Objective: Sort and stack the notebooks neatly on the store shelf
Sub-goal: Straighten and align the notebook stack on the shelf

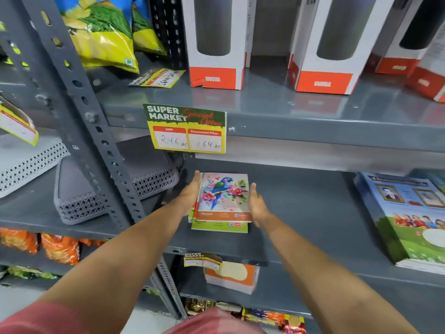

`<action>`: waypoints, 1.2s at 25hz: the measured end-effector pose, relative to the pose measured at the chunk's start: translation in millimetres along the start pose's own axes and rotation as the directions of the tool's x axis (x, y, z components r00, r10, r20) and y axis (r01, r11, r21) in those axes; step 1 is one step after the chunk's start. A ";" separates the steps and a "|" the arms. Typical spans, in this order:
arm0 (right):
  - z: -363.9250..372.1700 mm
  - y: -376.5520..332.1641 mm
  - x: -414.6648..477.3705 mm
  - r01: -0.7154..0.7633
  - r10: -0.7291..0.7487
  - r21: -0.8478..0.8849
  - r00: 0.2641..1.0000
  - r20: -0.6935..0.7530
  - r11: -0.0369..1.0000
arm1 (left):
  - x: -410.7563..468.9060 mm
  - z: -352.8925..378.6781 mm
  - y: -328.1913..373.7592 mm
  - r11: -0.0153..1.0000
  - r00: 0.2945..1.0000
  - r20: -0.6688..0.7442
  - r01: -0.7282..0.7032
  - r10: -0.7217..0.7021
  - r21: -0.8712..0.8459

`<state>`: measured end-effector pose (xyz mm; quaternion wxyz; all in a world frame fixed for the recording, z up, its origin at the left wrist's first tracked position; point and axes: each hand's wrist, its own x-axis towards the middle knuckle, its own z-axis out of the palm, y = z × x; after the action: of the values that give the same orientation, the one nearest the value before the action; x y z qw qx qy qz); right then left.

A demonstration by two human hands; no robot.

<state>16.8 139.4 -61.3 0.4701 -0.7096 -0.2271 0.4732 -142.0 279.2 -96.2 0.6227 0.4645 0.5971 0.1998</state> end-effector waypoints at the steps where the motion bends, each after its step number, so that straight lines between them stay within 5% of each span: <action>1: 11.0 -1.5 -4.7 0.021 -0.021 -0.059 1.000 0.004 0.998 | 19.2 -4.4 -5.6 1.000 1.000 -0.006 0.015 -0.015 0.001; 4: 20.1 -5.6 -12.0 0.041 -0.047 -0.154 0.998 -0.035 0.987 | -19.2 -2.8 9.4 0.999 0.999 0.023 0.029 -0.028 -0.031; 7: 13.5 -8.1 -20.7 0.114 -0.095 -0.299 0.992 0.078 0.948 | -74.2 -2.6 30.2 1.000 0.994 0.108 -0.021 0.020 0.001; 9: 9.4 -3.4 -24.5 0.300 -0.262 -0.614 0.953 0.155 0.730 | -82.9 -8.1 27.2 0.956 0.990 0.100 -0.125 0.101 0.265; 11: 7.2 1.2 -27.7 0.380 -0.333 -0.804 0.911 0.242 0.458 | -92.8 -17.6 18.1 0.726 0.967 0.114 -0.248 0.230 0.642; 12: 4.2 4.5 -29.3 0.393 -0.316 -0.819 0.908 0.275 0.418 | -97.4 -19.1 10.2 0.574 0.950 0.172 -0.297 0.262 0.763; 14: -1.9 12.2 -30.3 0.389 -0.250 -0.809 0.919 0.305 0.441 | -106.2 -19.1 -2.6 0.377 0.922 0.271 -0.363 0.275 0.852; 16: -3.4 19.9 -29.6 0.374 -0.223 -0.795 0.927 0.302 0.478 | -103.8 -17.4 -10.5 0.293 0.919 0.280 -0.359 0.279 0.886; 22: 5.3 19.0 -30.4 0.353 -0.279 -0.722 0.933 0.226 0.595 | -94.8 -10.8 -10.3 0.288 0.910 0.207 -0.319 0.359 0.903; 30: 7.5 9.1 -28.0 0.311 -0.292 -0.762 0.942 0.167 0.568 | -92.5 -5.0 -2.3 0.292 0.901 0.143 -0.279 0.410 0.915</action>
<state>-3.5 117.1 -57.3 0.1875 -0.7875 -0.5318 0.2489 -166.5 205.4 -45.7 0.1633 0.8342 0.5266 -0.0097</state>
